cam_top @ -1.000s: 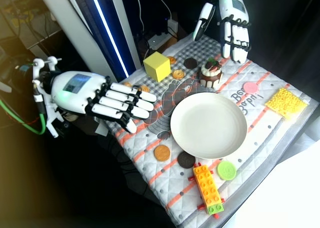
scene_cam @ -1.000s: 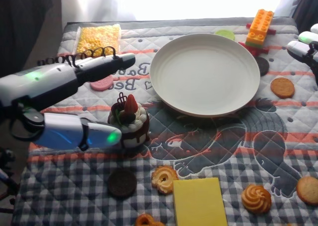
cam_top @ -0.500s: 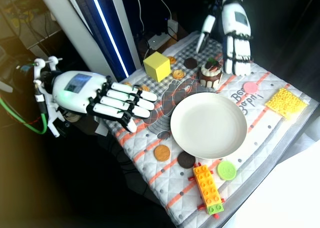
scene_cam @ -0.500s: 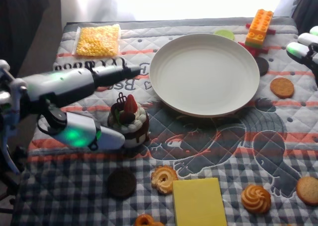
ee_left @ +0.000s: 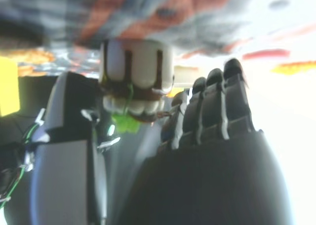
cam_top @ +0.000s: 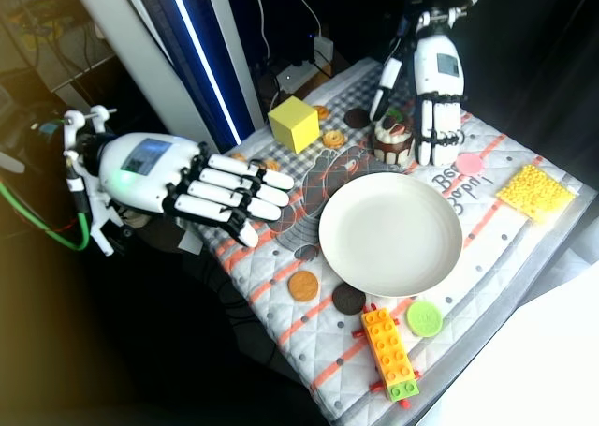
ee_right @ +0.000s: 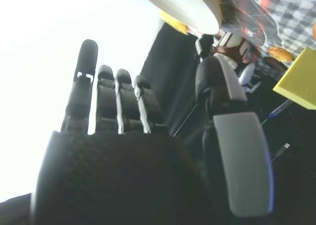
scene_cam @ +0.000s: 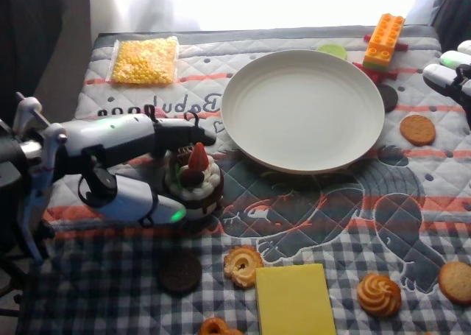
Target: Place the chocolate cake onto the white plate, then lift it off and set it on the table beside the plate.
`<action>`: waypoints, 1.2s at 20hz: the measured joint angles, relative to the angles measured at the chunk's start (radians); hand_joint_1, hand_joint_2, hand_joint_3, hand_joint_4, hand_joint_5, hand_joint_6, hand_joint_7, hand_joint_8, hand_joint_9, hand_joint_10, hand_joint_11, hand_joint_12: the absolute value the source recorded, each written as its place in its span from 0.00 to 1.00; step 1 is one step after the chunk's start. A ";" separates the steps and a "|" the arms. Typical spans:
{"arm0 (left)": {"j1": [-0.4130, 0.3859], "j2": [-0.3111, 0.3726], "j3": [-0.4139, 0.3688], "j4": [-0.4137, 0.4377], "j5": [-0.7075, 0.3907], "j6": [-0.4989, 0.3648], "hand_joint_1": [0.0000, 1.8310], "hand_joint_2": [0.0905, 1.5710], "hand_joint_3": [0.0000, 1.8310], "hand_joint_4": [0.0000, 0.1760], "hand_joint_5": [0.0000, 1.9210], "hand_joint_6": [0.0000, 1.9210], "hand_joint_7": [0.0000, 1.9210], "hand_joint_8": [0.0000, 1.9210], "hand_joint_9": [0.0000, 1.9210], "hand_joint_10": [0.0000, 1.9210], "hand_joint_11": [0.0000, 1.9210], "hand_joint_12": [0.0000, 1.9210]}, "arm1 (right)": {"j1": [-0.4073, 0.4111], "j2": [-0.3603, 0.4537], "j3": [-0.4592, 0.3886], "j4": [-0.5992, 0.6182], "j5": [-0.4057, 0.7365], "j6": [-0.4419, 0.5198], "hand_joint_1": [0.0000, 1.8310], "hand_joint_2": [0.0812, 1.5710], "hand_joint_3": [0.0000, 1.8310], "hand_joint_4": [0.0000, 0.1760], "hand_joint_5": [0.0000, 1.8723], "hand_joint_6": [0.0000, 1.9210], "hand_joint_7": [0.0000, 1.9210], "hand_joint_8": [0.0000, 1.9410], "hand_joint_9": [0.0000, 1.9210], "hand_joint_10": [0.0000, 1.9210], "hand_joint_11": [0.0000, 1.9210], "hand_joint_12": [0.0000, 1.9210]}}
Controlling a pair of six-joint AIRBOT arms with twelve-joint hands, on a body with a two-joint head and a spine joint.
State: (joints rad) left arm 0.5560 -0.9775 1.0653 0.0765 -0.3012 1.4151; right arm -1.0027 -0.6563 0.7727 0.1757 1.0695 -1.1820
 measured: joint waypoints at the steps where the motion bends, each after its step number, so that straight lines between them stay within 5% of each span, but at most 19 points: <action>1: 0.003 -0.004 -0.001 0.000 0.001 -0.002 0.51 0.91 0.00 0.10 0.20 0.92 0.20 0.97 0.11 0.97 0.06 1.00 | 0.000 0.000 0.000 0.001 0.000 0.000 0.33 0.81 0.00 0.00 0.00 0.00 0.00 0.00 0.00 0.00 0.00 0.51; 4: 0.008 0.010 -0.023 -0.005 -0.016 -0.002 0.54 0.90 0.00 0.21 0.24 0.92 0.24 0.93 0.08 0.93 0.04 1.00 | -0.001 0.000 0.000 -0.001 0.000 0.000 0.33 0.81 0.00 0.00 0.00 0.00 0.00 0.00 0.00 0.00 0.00 0.48; 5: 0.010 0.024 -0.036 -0.002 -0.030 -0.001 0.54 0.90 0.00 0.20 0.24 0.91 0.24 0.94 0.08 0.93 0.05 1.00 | -0.001 0.000 0.000 0.000 0.000 0.000 0.33 0.81 0.00 0.00 0.00 0.00 0.00 0.00 0.00 0.00 0.00 0.48; 6: 0.010 0.039 -0.046 -0.002 -0.047 0.000 0.48 0.88 0.00 0.08 0.26 0.89 0.13 0.84 0.08 0.90 0.05 1.00 | -0.001 0.000 0.000 0.002 -0.001 0.000 0.33 0.80 0.00 0.00 0.00 0.00 0.00 0.00 0.00 0.00 0.00 0.48; 7: 0.010 0.054 -0.058 -0.004 -0.071 -0.001 0.46 0.88 0.00 0.06 0.26 0.89 0.10 0.81 0.08 0.90 0.07 1.00 | -0.001 0.000 0.000 0.003 0.000 0.000 0.32 0.81 0.00 0.00 0.00 0.00 0.00 0.00 0.00 0.00 0.00 0.49; 9: 0.008 0.084 -0.078 -0.005 -0.135 0.000 0.53 0.84 0.00 0.00 0.30 0.83 0.06 0.83 0.08 0.98 0.16 1.00 | -0.001 0.000 0.000 0.003 0.000 0.001 0.31 0.81 0.00 0.00 0.00 0.00 0.00 0.00 0.00 0.00 0.00 0.50; 10: 0.003 0.087 -0.081 -0.005 -0.162 0.000 0.61 0.77 0.00 0.00 0.13 0.73 0.04 0.76 0.06 0.91 0.04 1.00 | -0.001 0.000 0.000 0.002 0.000 0.001 0.32 0.81 0.00 0.00 0.00 0.00 0.00 0.00 0.00 0.00 0.00 0.48; 11: -0.010 0.087 -0.081 -0.004 -0.179 -0.001 0.63 0.74 0.00 0.00 0.10 0.69 0.05 0.75 0.07 0.90 0.04 1.00 | -0.001 0.000 0.000 0.002 0.000 0.001 0.32 0.81 0.00 0.00 0.00 0.00 0.00 0.00 0.00 0.00 0.00 0.47; 12: -0.029 0.076 -0.077 -0.007 -0.192 -0.001 0.63 0.72 0.00 0.00 0.10 0.65 0.06 0.72 0.01 0.76 0.01 0.90 | -0.001 0.000 0.000 0.001 0.000 0.001 0.33 0.81 0.00 0.00 0.00 0.00 0.00 0.00 0.00 0.00 0.00 0.47; 13: -0.049 0.057 -0.063 -0.010 -0.202 -0.001 0.62 0.72 0.00 0.16 0.09 0.65 0.03 0.80 0.00 0.85 0.00 0.98 | -0.001 0.000 0.000 0.003 0.000 0.001 0.34 0.80 0.00 0.00 0.00 0.00 0.00 0.00 0.00 0.00 0.00 0.49; 15: -0.082 -0.004 -0.024 -0.043 -0.224 0.000 0.56 0.74 0.00 0.43 0.08 0.68 0.02 0.80 0.04 0.85 0.00 1.00 | -0.001 -0.001 0.000 0.002 0.003 0.001 0.33 0.80 0.00 0.00 0.00 0.00 0.00 0.00 0.00 0.00 0.00 0.54; 16: -0.095 -0.031 -0.004 -0.046 -0.220 0.000 0.61 0.73 0.00 0.14 0.09 0.70 0.08 0.82 0.08 0.86 0.03 0.99 | -0.001 -0.002 0.000 0.002 0.003 0.002 0.33 0.81 0.00 0.00 0.00 0.00 0.00 0.00 0.00 0.00 0.00 0.54; 17: -0.108 -0.058 0.015 -0.060 -0.207 -0.001 0.62 0.72 0.00 0.04 0.08 0.72 0.09 0.83 0.10 0.87 0.06 1.00 | -0.001 -0.003 0.002 0.005 0.003 0.001 0.34 0.81 0.00 0.00 0.00 0.00 0.00 0.00 0.00 0.00 0.00 0.52; 24: -0.190 -0.246 0.191 -0.165 -0.096 0.002 0.59 0.69 0.00 0.00 0.10 0.77 0.10 0.89 0.15 0.99 0.22 1.00 | -0.001 -0.013 0.013 0.007 0.003 0.003 0.36 0.79 0.00 0.00 0.00 0.00 0.00 0.00 0.00 0.00 0.00 0.53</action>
State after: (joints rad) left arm 0.3664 -1.2232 1.2560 -0.0887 -0.3973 1.4170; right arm -1.0039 -0.6689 0.7853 0.1825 1.0721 -1.1790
